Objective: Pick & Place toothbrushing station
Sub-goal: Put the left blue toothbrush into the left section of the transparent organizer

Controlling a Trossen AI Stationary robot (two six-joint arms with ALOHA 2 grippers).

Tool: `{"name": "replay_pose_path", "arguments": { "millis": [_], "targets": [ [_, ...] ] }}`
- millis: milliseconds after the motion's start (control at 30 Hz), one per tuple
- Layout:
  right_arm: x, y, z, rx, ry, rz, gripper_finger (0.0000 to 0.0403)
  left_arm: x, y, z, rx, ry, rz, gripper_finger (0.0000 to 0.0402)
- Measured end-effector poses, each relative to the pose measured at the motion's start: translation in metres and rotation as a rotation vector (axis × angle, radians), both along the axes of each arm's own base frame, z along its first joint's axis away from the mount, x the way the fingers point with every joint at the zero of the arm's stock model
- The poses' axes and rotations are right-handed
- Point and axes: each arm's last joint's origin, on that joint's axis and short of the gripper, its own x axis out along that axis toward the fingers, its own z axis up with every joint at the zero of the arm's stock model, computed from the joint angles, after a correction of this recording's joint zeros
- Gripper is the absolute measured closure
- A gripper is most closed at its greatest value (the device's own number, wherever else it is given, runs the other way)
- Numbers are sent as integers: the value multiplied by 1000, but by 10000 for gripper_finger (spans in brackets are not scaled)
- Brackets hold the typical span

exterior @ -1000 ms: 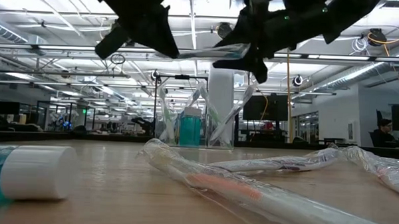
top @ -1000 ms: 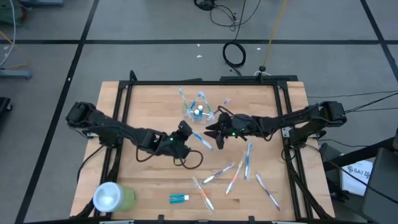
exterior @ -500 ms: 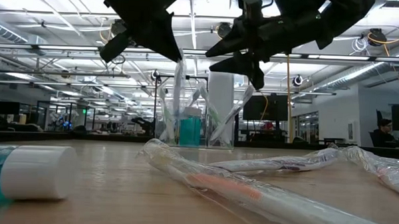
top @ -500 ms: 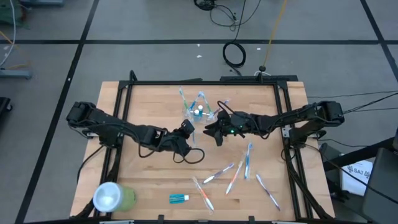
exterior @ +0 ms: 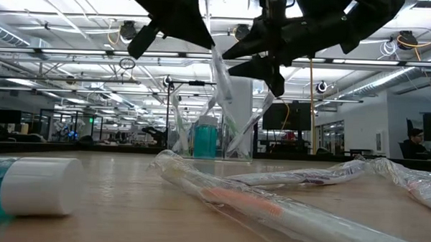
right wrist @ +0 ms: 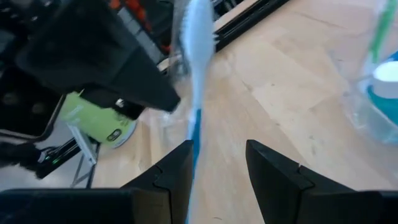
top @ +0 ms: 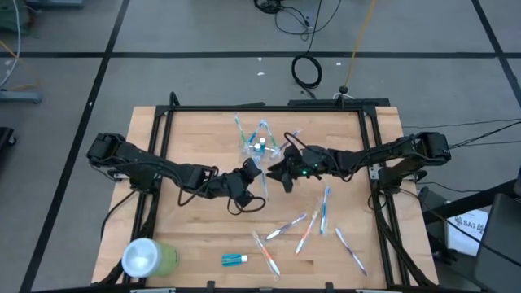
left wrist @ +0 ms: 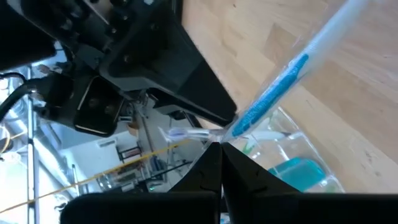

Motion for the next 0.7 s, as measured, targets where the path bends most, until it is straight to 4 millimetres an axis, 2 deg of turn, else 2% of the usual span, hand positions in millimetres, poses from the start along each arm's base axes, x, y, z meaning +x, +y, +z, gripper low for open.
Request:
{"name": "replay_pose_path", "arguments": {
  "millis": [433, 700],
  "targets": [
    [2, 2, 6, -42, -71, 86, 264, 4, -1, 6, 8, -62, -17, 400],
    [3, 8, 13, -134, -146, 152, 264, 6, -2, 11, 14, -107, -26, 399]
  ]
}}
